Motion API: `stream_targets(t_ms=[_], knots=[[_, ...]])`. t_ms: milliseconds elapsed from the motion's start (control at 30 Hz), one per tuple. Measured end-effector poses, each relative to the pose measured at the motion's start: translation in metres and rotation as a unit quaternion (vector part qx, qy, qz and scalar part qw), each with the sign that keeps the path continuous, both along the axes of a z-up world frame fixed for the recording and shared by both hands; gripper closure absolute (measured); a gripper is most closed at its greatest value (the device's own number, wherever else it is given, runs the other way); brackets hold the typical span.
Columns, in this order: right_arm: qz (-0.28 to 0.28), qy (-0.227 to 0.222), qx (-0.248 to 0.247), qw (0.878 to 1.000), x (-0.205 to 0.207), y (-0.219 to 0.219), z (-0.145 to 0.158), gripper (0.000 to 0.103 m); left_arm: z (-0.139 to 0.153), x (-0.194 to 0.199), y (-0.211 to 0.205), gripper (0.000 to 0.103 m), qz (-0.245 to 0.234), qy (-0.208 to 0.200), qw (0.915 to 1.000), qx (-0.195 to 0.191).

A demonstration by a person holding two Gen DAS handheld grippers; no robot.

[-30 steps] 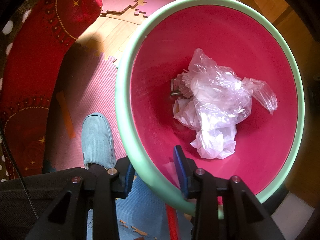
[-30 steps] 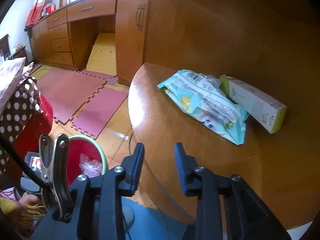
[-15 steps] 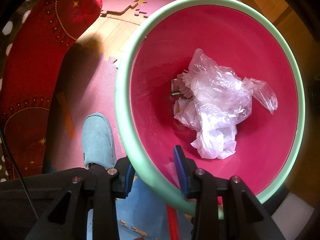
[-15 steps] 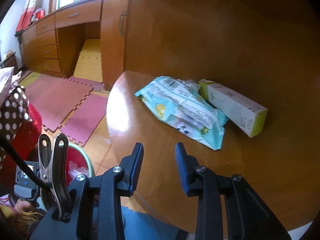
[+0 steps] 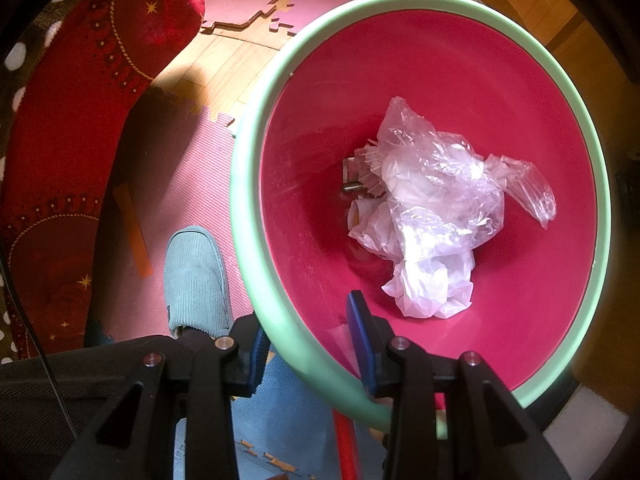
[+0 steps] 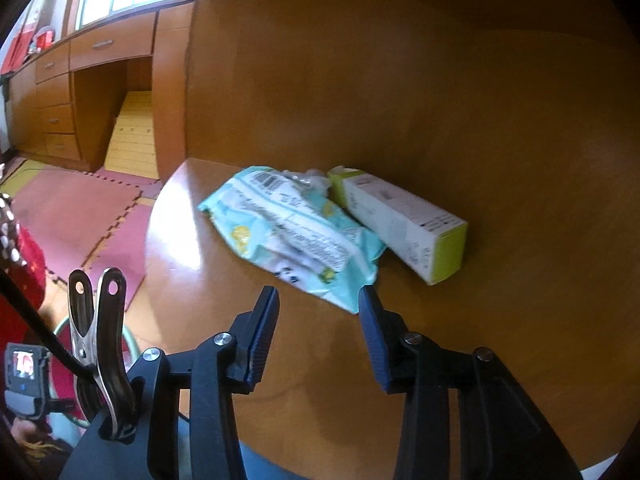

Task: Collect trash

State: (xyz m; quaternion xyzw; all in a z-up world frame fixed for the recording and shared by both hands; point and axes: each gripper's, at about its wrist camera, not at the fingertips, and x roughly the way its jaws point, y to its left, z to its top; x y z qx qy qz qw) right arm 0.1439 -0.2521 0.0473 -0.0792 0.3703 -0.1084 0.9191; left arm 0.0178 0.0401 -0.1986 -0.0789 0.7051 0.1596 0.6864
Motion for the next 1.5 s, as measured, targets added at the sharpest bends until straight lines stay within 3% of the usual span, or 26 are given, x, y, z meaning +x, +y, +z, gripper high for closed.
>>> stream_targets(t_ms=[467,800,1133,1500], knots=[[-0.041,-0.017,-0.052,0.998,0.014,-0.035,0.014,0.042,0.000,0.000,0.000,0.065,0.000,0.000,1.0000,0.001],[-0.032,-0.012,-0.072,0.997,0.032,-0.052,0.014,0.042,0.000,0.000,0.000,0.065,0.000,0.000,1.0000,0.001],[-0.032,-0.032,-0.048,0.998,0.049,-0.074,0.018,0.041,-0.001,0.001,0.000,0.065,0.000,0.000,1.0000,0.001],[-0.026,-0.001,-0.064,0.998,0.075,-0.076,0.000,0.041,-0.001,0.000,0.001,0.065,0.001,0.000,1.0000,0.001]])
